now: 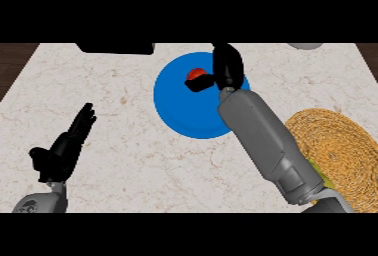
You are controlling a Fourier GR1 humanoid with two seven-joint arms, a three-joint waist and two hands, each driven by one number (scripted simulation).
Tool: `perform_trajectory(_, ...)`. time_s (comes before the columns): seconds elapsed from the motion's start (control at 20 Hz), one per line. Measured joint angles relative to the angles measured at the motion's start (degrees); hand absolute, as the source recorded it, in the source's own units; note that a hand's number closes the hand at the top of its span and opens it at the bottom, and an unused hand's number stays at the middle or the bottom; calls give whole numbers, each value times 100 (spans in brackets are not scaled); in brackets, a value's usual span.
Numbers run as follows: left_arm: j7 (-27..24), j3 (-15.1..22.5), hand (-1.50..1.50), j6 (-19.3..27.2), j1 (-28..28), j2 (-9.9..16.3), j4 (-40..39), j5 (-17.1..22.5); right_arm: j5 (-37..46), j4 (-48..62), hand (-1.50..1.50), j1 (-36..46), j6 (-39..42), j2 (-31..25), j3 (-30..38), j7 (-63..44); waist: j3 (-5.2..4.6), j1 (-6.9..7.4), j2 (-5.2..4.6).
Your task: Pick the tomato from the placemat and place it in the plate
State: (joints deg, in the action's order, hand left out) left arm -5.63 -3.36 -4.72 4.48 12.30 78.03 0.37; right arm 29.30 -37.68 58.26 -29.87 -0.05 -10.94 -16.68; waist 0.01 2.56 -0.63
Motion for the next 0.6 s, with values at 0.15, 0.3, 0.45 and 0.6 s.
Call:
perform_trajectory(0.15, -79, -23, 0, 3, 30, -16, -105, -15, -468, -86, -150, -79, -418, 3, 143, 353, 1, -28, 3)
perform_trajectory(0.3, -21, -46, 0, 39, -9, -42, -63, -3, -923, -286, -150, -225, -585, 5, 507, 786, 3, -90, 18)
perform_trajectory(0.45, -47, -110, 0, 66, 9, -27, -114, -1, -1484, -639, -150, -550, -375, -73, 934, 1278, 5, -174, 33)
perform_trajectory(0.6, -114, -128, 0, 46, -57, -25, -119, -3, -2014, -872, -150, -958, 73, -302, 1332, 1863, 5, -210, 40)
